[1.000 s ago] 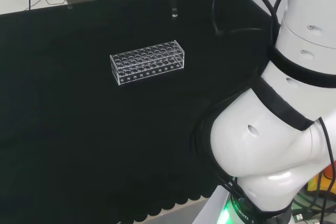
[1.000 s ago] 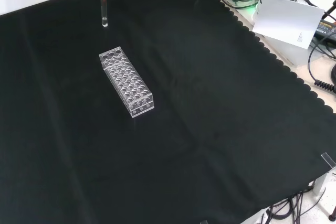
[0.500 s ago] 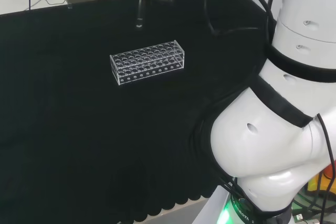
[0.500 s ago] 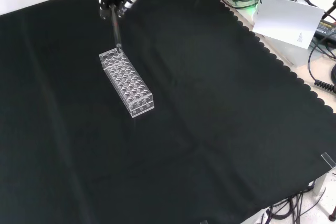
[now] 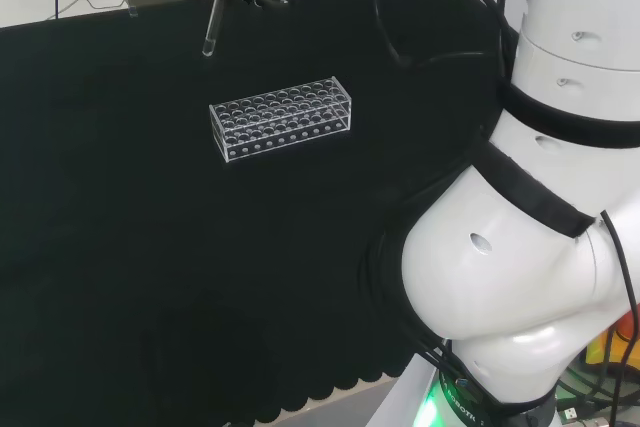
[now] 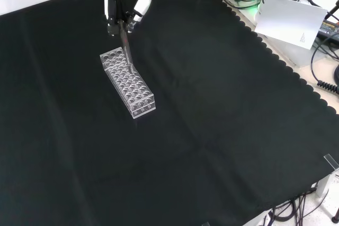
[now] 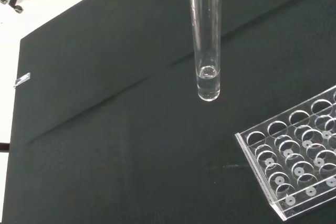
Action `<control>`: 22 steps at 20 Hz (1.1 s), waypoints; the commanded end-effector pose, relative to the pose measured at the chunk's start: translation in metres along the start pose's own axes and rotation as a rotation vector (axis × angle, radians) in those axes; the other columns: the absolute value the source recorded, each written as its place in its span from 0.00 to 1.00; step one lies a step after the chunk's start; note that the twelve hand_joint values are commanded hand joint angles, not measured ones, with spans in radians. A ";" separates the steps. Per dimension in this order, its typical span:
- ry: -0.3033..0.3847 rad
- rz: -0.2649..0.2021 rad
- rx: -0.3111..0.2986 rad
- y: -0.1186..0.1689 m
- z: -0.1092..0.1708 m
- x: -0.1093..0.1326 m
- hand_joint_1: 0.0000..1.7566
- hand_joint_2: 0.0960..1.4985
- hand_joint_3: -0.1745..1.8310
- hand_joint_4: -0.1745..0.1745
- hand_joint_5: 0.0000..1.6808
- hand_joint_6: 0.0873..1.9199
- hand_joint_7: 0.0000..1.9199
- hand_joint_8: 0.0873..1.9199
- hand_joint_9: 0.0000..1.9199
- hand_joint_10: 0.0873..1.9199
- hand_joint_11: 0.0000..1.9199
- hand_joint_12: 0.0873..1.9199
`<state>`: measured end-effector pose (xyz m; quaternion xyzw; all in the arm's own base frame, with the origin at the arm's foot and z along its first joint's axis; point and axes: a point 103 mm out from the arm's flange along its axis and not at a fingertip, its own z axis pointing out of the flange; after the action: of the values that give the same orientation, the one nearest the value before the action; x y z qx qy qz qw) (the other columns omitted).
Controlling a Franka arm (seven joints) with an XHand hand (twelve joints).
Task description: Shake the test tube.
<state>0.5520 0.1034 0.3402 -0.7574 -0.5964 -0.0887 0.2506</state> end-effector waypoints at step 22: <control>-0.555 0.085 -0.217 0.027 -0.076 -0.102 0.81 0.70 0.00 0.00 0.77 0.00 0.61 0.47 0.66 0.32 0.72 0.40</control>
<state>0.5576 0.0057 0.3436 -0.7817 -0.6204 0.0507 0.0384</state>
